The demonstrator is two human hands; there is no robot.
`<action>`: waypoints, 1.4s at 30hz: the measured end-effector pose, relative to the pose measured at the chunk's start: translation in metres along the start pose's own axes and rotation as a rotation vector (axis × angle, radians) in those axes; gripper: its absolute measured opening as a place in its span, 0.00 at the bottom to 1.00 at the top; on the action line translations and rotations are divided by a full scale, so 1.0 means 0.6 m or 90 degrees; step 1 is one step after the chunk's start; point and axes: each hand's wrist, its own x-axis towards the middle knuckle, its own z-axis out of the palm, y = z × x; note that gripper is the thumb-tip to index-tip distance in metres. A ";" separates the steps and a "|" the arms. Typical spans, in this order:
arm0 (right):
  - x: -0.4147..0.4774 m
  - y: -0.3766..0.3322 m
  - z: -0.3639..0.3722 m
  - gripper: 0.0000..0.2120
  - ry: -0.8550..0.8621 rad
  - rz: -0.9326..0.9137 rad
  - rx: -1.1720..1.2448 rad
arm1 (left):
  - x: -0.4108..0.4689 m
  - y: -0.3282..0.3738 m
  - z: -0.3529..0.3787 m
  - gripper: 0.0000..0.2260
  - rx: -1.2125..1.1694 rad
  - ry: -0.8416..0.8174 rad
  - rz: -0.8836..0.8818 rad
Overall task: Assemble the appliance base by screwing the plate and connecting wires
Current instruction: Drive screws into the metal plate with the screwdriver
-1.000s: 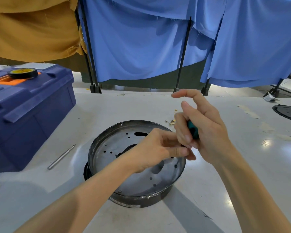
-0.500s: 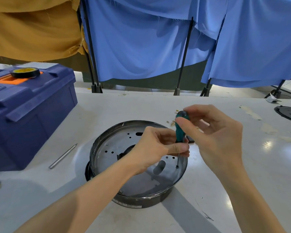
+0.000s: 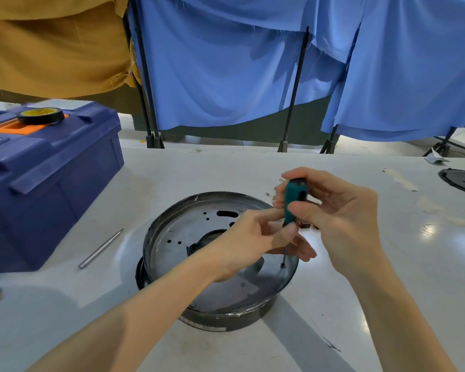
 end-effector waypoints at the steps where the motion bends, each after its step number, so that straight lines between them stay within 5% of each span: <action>1: 0.001 0.002 -0.007 0.18 -0.020 0.011 0.008 | 0.000 -0.001 -0.001 0.10 0.003 -0.007 -0.003; 7: 0.009 -0.001 -0.008 0.14 -0.066 0.034 -0.093 | 0.009 -0.010 -0.004 0.06 0.016 0.023 0.025; 15: -0.004 0.010 0.007 0.28 0.031 0.012 -0.054 | 0.005 -0.007 -0.005 0.17 0.019 -0.010 0.026; 19: 0.001 0.002 -0.004 0.18 -0.063 0.015 -0.022 | 0.009 -0.009 0.002 0.11 0.079 0.022 0.038; 26: 0.001 0.006 0.011 0.16 0.047 -0.076 -0.066 | 0.004 -0.008 0.002 0.13 0.045 0.027 0.044; 32: 0.002 0.016 -0.011 0.16 -0.058 0.042 0.171 | -0.001 -0.005 0.004 0.11 0.096 -0.021 0.034; 35: -0.002 0.011 -0.025 0.08 -0.085 0.051 0.110 | 0.002 -0.006 0.003 0.10 0.134 -0.006 0.032; 37: -0.008 0.004 -0.018 0.21 -0.061 0.036 0.058 | 0.006 -0.006 0.009 0.08 0.137 -0.005 0.032; 42: -0.003 -0.009 0.025 0.31 0.103 0.084 0.194 | 0.001 -0.006 0.019 0.04 0.211 -0.011 0.053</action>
